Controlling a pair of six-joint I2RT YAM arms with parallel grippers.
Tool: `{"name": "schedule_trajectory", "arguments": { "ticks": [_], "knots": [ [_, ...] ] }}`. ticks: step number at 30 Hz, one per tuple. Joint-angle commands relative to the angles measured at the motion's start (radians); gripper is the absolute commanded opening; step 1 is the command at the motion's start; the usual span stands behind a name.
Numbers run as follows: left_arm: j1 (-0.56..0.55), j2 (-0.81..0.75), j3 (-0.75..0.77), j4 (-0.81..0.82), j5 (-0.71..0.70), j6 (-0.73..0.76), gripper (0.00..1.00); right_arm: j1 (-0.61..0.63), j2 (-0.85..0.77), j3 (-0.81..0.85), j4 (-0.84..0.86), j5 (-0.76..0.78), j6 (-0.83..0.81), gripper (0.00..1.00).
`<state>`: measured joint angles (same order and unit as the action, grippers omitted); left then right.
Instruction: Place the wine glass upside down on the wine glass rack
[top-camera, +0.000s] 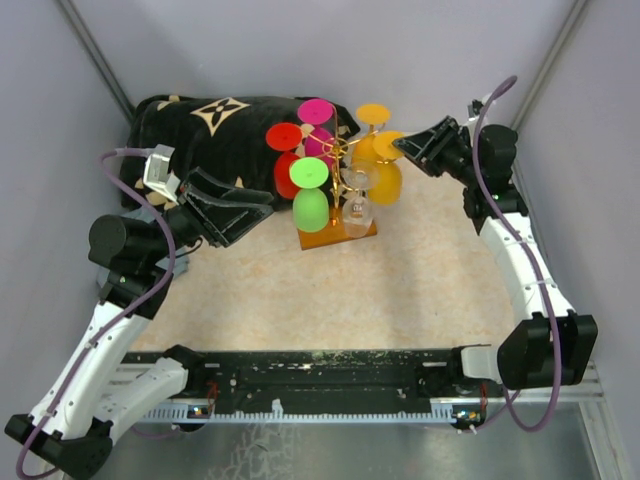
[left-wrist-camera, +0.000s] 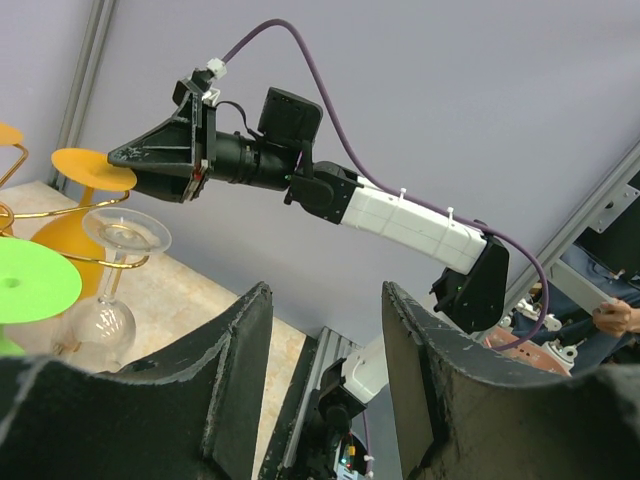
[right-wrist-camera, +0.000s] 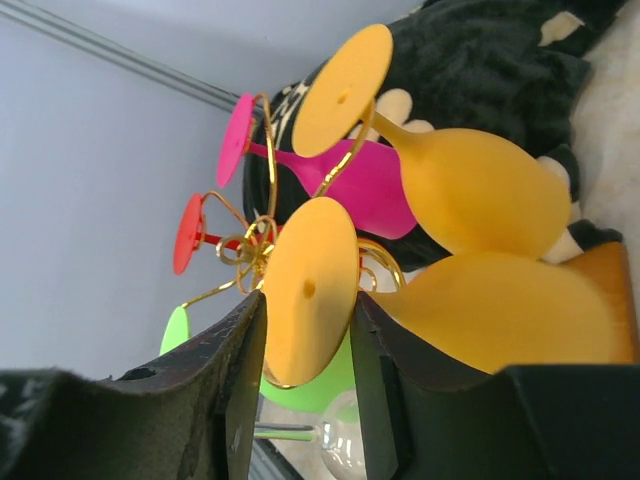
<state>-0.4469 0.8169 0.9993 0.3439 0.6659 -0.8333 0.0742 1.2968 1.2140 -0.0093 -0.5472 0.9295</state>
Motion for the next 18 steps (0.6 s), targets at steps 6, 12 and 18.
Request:
{"name": "schedule_trajectory", "arguments": {
  "ticks": [6,12,18],
  "knots": [
    [0.002,-0.013,-0.011,0.016,0.007,0.018,0.54,-0.008,-0.043,0.065,-0.099,0.098,-0.112,0.55],
    [0.003,-0.024,-0.016,-0.003,-0.002,0.032,0.54,-0.010,-0.113,0.026,-0.124,0.182,-0.144,0.57],
    [0.002,-0.028,-0.018,-0.030,-0.009,0.053,0.54,-0.011,-0.263,-0.057,-0.113,0.269,-0.167,0.59]
  ]
}}
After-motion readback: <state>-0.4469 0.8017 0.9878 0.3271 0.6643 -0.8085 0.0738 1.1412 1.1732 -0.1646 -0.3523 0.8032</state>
